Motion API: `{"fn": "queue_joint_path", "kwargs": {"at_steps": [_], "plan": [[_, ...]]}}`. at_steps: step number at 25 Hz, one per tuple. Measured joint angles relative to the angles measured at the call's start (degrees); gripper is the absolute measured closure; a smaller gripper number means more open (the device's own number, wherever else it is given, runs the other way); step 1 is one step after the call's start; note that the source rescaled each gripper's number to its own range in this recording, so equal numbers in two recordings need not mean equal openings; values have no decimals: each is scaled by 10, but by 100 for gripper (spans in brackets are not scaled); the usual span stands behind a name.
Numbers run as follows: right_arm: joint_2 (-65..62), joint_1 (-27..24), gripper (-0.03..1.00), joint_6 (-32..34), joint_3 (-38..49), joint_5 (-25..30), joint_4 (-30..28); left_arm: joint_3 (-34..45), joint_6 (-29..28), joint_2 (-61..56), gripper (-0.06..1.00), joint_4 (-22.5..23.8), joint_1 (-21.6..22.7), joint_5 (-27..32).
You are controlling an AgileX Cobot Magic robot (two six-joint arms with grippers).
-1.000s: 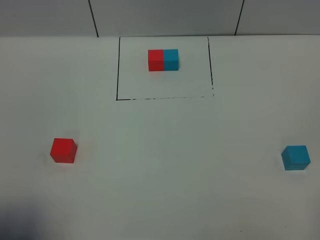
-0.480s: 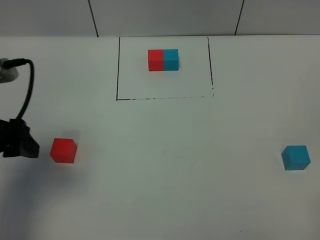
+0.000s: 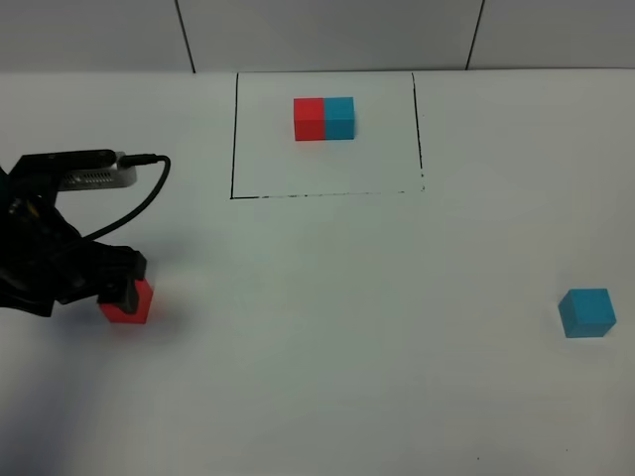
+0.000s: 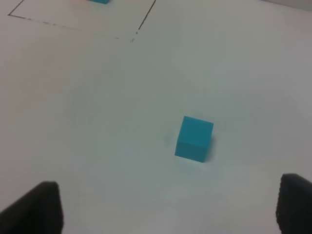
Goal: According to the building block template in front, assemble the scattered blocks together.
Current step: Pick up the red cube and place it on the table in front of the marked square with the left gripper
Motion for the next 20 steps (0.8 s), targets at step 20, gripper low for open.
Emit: {"fn": "queue_joint_path", "kwargs": {"at_steps": [20], "plan": [[0, 0, -3, 0, 0, 0, 0, -34, -5, 111, 11, 15, -6, -72]]}}
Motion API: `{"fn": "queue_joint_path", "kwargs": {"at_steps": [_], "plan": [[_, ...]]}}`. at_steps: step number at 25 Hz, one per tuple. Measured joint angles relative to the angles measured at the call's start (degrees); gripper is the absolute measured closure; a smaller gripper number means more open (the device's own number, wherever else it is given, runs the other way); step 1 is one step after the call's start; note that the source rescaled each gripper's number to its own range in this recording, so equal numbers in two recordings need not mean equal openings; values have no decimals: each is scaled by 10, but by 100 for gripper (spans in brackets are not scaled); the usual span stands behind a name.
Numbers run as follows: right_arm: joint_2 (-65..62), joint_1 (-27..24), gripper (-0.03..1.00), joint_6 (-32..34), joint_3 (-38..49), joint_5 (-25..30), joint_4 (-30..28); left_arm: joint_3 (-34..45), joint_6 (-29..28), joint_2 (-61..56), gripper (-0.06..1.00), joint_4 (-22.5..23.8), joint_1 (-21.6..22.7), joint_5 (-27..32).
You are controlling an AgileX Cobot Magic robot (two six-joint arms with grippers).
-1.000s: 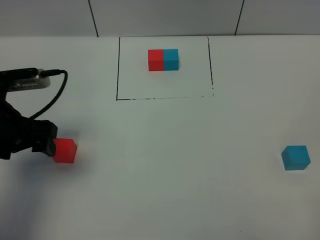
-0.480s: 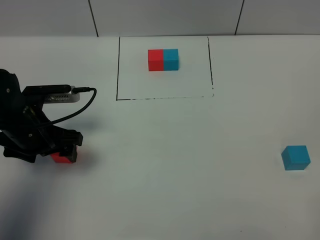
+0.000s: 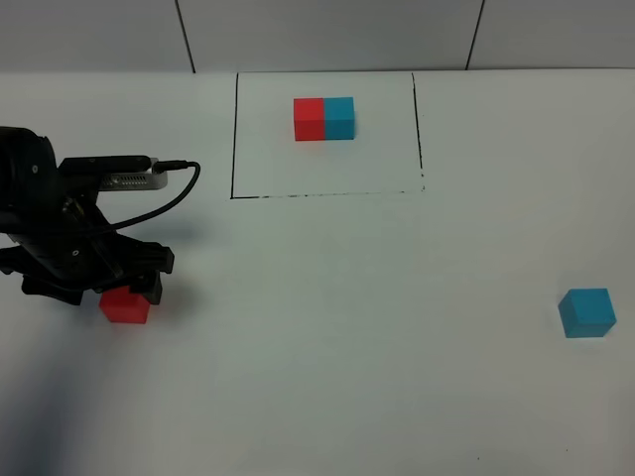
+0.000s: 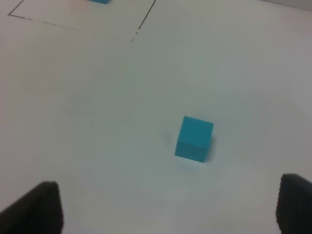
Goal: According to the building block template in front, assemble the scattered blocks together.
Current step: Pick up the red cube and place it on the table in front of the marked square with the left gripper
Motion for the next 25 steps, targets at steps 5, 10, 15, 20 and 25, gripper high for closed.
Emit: {"fn": "queue_joint_path", "kwargs": {"at_steps": [5, 10, 15, 20, 25], "plan": [[0, 0, -3, 0, 0, 0, 0, 0, 0, 22, 11, 8, 0, -12], [0, 0, -3, 0, 0, 0, 0, 0, 0, 37, 11, 9, 0, -24], [0, 0, -3, 0, 0, 0, 0, 0, -1, 37, 24, 9, 0, -28], [0, 0, -3, 0, 0, 0, 0, 0, -2, 37, 75, 10, 0, -29], [0, 0, -3, 0, 0, 0, 0, 0, -2, 37, 94, 10, 0, -29]]}}
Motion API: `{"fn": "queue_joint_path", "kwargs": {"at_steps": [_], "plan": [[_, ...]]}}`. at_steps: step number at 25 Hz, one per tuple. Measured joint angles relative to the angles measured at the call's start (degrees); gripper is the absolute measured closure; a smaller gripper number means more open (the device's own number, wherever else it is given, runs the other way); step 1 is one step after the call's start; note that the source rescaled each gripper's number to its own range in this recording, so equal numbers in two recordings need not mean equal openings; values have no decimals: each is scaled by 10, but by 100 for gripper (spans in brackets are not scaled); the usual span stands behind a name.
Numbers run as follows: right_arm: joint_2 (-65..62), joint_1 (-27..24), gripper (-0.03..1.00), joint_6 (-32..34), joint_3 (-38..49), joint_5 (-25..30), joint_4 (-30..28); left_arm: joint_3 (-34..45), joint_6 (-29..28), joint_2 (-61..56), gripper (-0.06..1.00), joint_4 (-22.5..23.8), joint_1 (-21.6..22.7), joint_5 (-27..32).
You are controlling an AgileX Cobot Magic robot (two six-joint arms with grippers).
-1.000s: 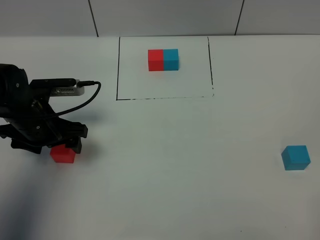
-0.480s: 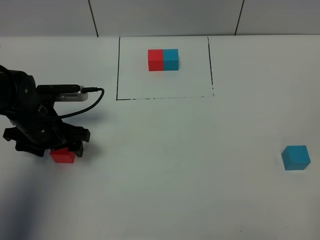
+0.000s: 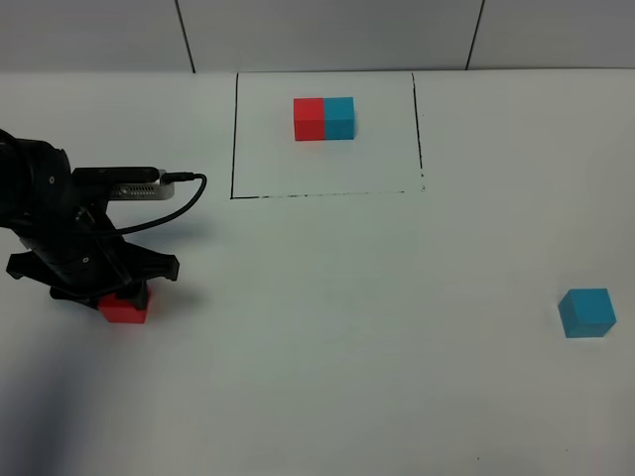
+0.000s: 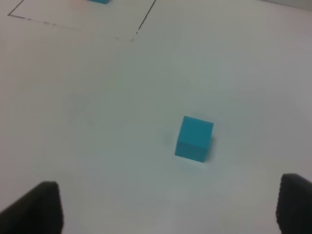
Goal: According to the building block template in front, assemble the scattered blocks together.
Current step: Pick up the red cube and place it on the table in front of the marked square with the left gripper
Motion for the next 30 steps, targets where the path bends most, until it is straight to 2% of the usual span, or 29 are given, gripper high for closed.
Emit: {"fn": "queue_joint_path", "kwargs": {"at_steps": [4, 7, 10, 17, 24, 30], "plan": [[0, 0, -3, 0, 0, 0, 0, -16, 37, 1, 94, 3, 0, 23], [0, 0, -3, 0, 0, 0, 0, -59, 105, 1, 94, 5, -2, 78], [0, 0, -3, 0, 0, 0, 0, -107, 203, 1, 94, 21, -19, 138], [0, 0, -3, 0, 0, 0, 0, -230, 423, 30, 94, 59, -114, 212], [0, 0, -3, 0, 0, 0, 0, -395, 538, 138, 94, 64, -177, 304], [0, 0, -3, 0, 0, 0, 0, -487, 587, 213, 94, 64, -220, 320]]}}
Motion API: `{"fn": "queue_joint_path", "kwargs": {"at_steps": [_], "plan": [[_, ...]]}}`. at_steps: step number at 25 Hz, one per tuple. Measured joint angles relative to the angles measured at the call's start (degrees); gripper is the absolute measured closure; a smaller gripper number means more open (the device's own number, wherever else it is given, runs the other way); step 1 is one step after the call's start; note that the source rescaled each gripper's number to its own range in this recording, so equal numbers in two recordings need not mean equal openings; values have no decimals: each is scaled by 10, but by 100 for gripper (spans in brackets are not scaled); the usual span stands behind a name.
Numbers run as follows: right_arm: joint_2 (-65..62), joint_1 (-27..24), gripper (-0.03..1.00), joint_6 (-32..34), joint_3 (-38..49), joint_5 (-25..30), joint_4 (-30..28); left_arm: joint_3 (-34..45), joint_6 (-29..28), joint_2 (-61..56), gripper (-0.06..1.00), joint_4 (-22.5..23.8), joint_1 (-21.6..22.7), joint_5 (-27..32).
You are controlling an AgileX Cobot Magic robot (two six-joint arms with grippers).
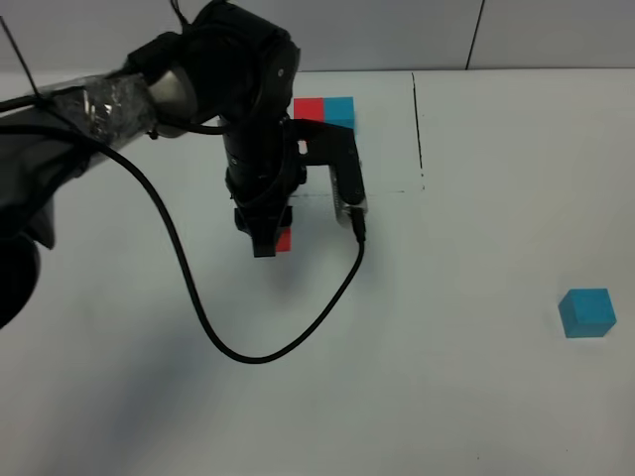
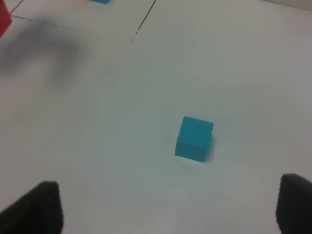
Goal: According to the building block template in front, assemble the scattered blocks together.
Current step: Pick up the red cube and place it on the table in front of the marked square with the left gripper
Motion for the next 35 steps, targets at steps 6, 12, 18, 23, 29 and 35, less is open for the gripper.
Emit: {"fn": "queue_joint_path", "kwargs": {"at_steps": [6, 12, 18, 23, 29, 35], "plan": [[0, 0, -3, 0, 0, 0, 0, -47, 21, 50, 94, -24, -22, -13], [0, 0, -3, 0, 0, 0, 0, -50, 31, 76, 94, -43, -26, -38], [0, 0, -3, 0, 0, 0, 0, -50, 32, 90, 94, -43, -26, -48], [0, 0, -3, 0, 0, 0, 0, -51, 43, 90, 94, -43, -26, -54], [0, 0, -3, 0, 0, 0, 0, -51, 58, 90, 94, -45, -26, -53], [0, 0, -3, 0, 0, 0, 0, -51, 59, 90, 93, -51, -26, -50]]}}
